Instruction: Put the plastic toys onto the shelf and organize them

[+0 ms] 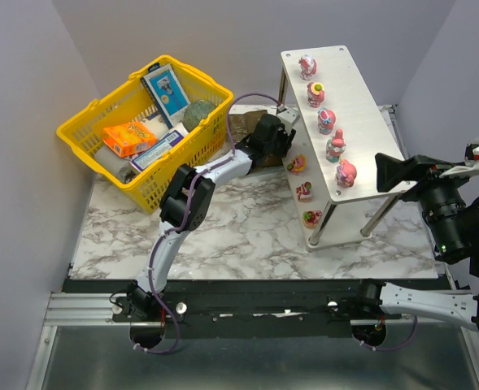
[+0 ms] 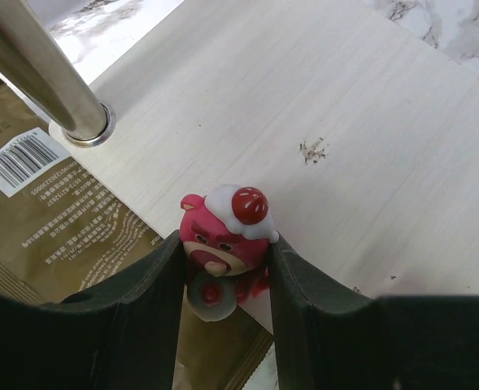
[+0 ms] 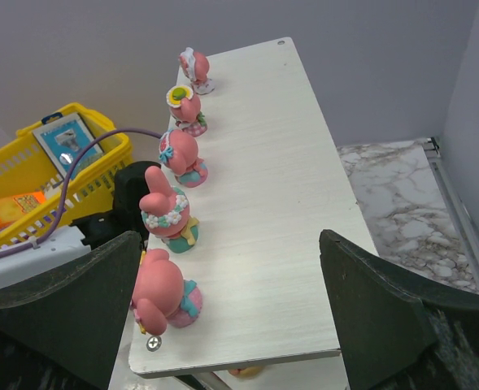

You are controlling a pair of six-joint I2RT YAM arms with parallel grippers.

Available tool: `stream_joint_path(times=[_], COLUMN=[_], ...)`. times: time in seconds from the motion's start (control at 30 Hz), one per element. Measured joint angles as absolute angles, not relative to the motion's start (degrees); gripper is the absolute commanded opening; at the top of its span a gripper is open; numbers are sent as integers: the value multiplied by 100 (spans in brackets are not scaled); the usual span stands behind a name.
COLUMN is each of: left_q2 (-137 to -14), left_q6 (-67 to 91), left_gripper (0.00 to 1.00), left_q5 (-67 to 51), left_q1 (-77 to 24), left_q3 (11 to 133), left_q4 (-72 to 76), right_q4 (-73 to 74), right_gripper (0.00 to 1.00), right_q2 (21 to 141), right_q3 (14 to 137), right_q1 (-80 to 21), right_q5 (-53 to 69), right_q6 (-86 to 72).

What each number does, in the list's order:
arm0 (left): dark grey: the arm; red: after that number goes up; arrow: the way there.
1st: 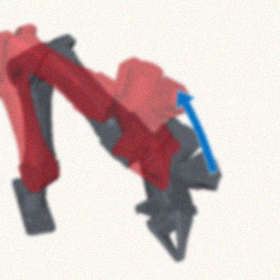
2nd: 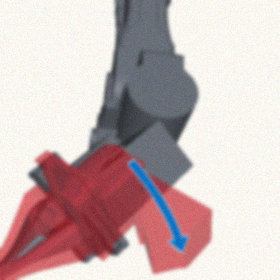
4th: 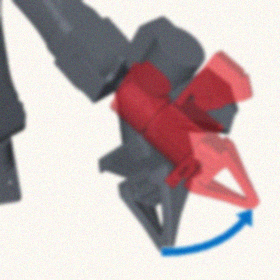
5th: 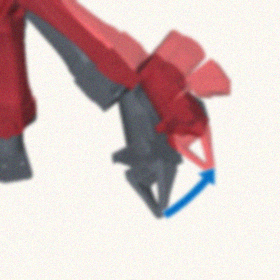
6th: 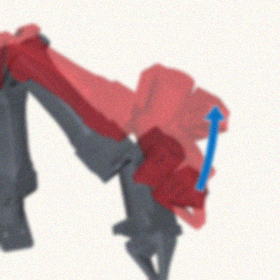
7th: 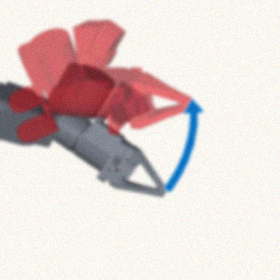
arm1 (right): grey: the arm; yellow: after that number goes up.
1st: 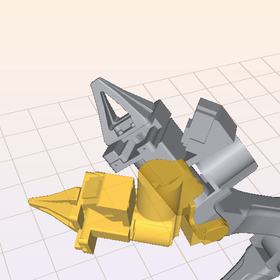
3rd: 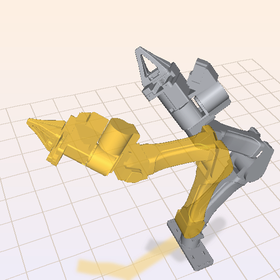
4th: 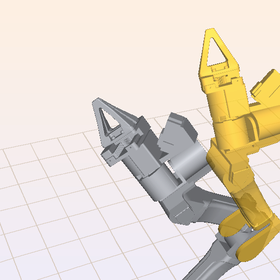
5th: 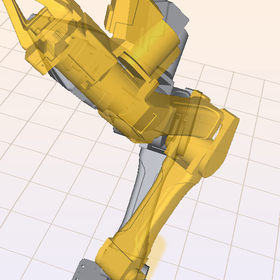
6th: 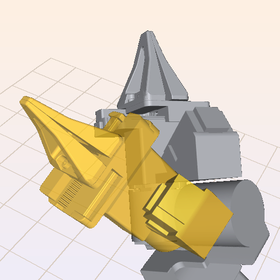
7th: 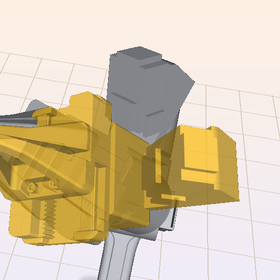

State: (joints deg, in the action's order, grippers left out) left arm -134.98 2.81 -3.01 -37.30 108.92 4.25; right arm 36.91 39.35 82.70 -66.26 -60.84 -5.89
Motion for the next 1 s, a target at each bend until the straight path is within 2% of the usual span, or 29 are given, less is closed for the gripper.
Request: stream_joint_path(times=[1.0], left_q2=[-13697], left_q6=[607], left_gripper=[57], left_q5=[-62], left_q1=[-3837], left_q3=[11098], left_q4=[633], right_q4=[3811], right_gripper=[97], right_q2=[4038], right_q3=[8425], right_q1=[-6626], right_q5=[-6082], right_q6=[-556])
